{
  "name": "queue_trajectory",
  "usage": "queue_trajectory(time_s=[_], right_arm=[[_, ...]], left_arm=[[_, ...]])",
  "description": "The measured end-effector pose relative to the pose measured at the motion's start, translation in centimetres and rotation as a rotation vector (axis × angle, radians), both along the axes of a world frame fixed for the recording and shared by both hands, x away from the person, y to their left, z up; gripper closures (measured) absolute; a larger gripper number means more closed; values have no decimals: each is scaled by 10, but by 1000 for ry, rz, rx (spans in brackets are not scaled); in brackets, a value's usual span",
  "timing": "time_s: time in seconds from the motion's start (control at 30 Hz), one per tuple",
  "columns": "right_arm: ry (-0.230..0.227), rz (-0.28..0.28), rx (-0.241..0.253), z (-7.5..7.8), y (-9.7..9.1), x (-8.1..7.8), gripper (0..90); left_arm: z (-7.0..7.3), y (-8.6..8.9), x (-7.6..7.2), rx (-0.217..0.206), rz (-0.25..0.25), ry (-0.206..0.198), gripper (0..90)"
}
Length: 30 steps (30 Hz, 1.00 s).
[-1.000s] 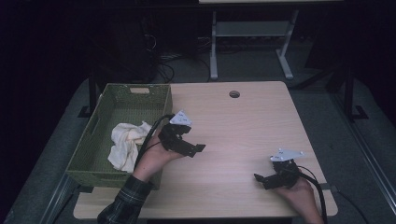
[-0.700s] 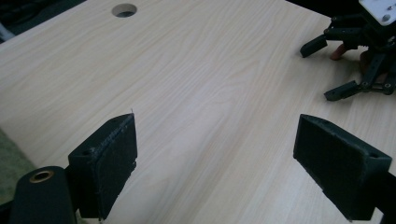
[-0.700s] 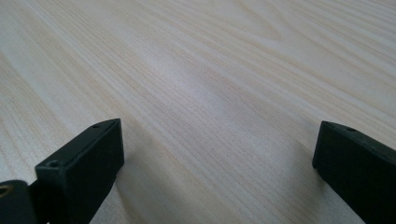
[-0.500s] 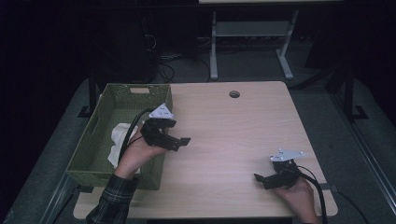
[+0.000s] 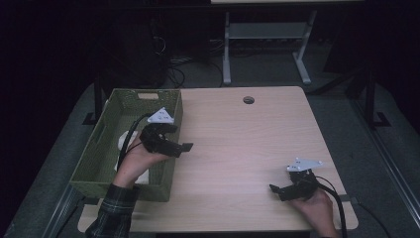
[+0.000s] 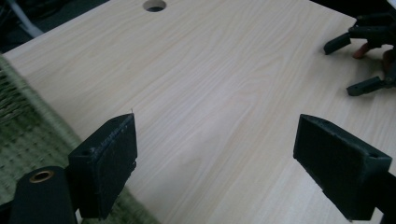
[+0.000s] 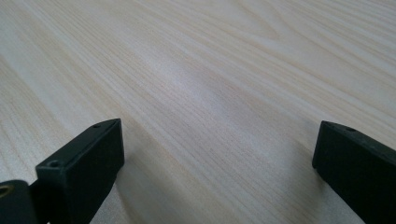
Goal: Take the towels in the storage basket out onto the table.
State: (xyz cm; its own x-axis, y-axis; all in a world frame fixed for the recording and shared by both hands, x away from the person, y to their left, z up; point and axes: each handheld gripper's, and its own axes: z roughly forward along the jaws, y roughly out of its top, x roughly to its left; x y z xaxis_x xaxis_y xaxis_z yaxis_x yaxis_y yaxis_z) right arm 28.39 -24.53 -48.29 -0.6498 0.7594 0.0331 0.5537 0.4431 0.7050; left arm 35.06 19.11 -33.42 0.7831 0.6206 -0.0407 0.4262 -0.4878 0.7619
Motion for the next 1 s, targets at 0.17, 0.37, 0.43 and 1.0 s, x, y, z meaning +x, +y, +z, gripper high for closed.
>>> queue_trajectory(time_s=[0.17,0.37,0.43,1.0], right_arm=[[0,0,0,0,0,0,18],[1,-3,0,0,0,0,18],[2,-3,0,0,0,0,18],[4,-10,1,0,0,0,18]], left_arm=[[-1,15,4,-1,34,1,132],[-4,31,9,20,77,7,133],[-5,37,11,26,89,4,137],[-9,77,19,40,175,-27,155]])
